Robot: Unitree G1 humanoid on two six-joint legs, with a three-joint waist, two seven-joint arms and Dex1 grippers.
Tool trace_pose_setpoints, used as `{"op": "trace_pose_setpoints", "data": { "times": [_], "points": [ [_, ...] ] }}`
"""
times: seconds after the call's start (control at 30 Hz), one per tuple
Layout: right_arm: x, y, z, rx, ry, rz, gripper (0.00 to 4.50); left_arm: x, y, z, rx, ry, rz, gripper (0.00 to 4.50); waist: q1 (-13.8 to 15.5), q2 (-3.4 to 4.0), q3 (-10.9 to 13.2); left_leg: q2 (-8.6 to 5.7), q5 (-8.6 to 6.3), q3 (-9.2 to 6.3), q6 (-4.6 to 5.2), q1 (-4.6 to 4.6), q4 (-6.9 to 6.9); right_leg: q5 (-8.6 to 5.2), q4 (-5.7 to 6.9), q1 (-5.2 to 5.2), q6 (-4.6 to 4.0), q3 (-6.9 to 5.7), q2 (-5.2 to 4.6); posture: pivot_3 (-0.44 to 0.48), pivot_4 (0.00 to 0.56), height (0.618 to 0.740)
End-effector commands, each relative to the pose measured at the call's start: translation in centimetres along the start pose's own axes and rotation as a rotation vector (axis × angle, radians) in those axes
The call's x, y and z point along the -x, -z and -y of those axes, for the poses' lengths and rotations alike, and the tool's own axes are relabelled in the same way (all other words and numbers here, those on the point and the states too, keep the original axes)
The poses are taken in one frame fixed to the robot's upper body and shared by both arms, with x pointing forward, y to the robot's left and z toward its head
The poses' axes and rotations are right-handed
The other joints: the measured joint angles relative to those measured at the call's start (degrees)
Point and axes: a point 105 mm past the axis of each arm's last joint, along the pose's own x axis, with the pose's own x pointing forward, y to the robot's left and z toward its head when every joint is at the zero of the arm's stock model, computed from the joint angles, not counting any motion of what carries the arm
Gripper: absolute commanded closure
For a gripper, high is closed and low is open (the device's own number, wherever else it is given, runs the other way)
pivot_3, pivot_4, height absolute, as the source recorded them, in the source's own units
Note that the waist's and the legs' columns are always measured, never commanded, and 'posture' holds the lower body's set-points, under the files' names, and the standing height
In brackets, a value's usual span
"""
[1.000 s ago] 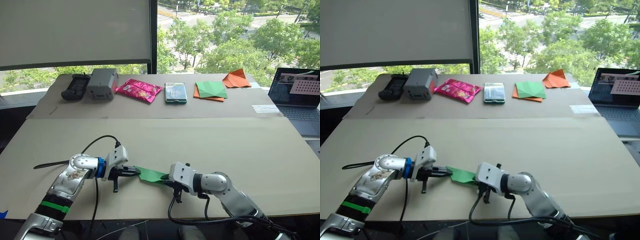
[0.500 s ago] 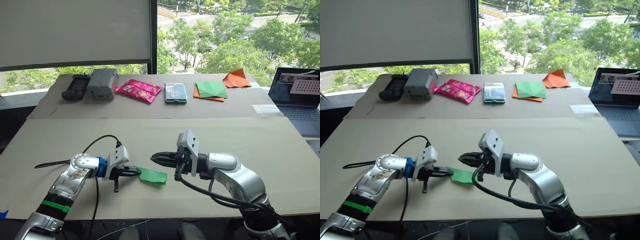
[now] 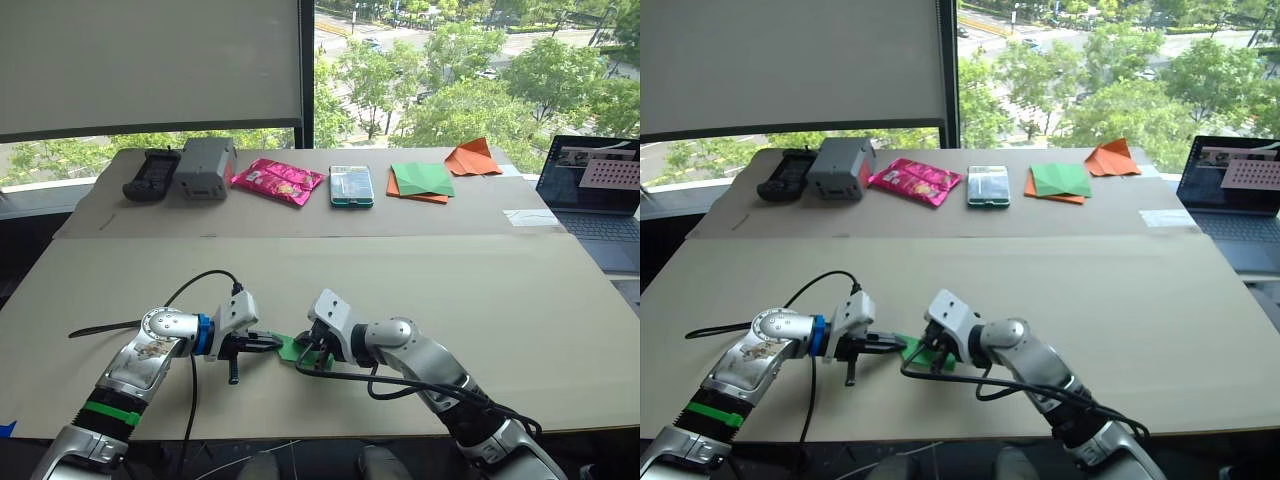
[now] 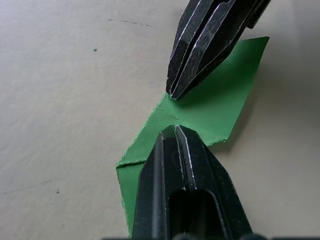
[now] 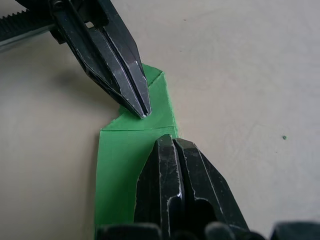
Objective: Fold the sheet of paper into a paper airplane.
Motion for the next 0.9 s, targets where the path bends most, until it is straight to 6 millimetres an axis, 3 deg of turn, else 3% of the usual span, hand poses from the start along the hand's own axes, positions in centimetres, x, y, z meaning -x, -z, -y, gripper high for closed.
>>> {"op": "trace_pose_setpoints", "data": {
  "times": [0.03,0.2,0.63,0.9],
  "points": [
    [-0.1,-0.5,0.3,0.021,0.014,0.018,4.49,0.1,1.2,0.5,0.023,0.006,-0.045,4.5,0.0,0.01,0.0,0.0,0.0,0.0,0.0,0.0,0.0,0.0,0.01,0.0,0.0,0.0,0.0,0.0,0.15,0.74],
    [-0.4,0.5,0.0,0.02,-0.005,-0.033,4.49,0.1,1.2,0.6,0.024,0.004,-0.047,4.5,-0.1,0.03,0.0,0.0,0.0,0.0,0.0,0.03,-0.01,0.0,0.01,0.0,0.0,0.0,0.0,0.0,0.15,0.74],
    [0.4,5.3,-0.2,0.023,-0.008,-0.244,4.49,0.3,1.4,0.4,0.022,-0.005,-0.06,4.5,0.1,0.13,-0.5,0.0,0.0,0.0,0.0,0.03,-0.01,-0.02,-0.05,0.03,-0.02,0.01,0.0,0.0,0.15,0.74],
    [1.1,6.7,0.0,0.095,0.01,-0.308,4.49,0.4,1.5,0.2,0.02,-0.01,-0.066,4.5,0.3,0.14,-0.7,-0.01,-0.01,0.01,-0.01,0.03,0.0,-0.03,-0.08,0.04,-0.02,0.01,-0.01,0.0,0.15,0.74]
  ]
}}
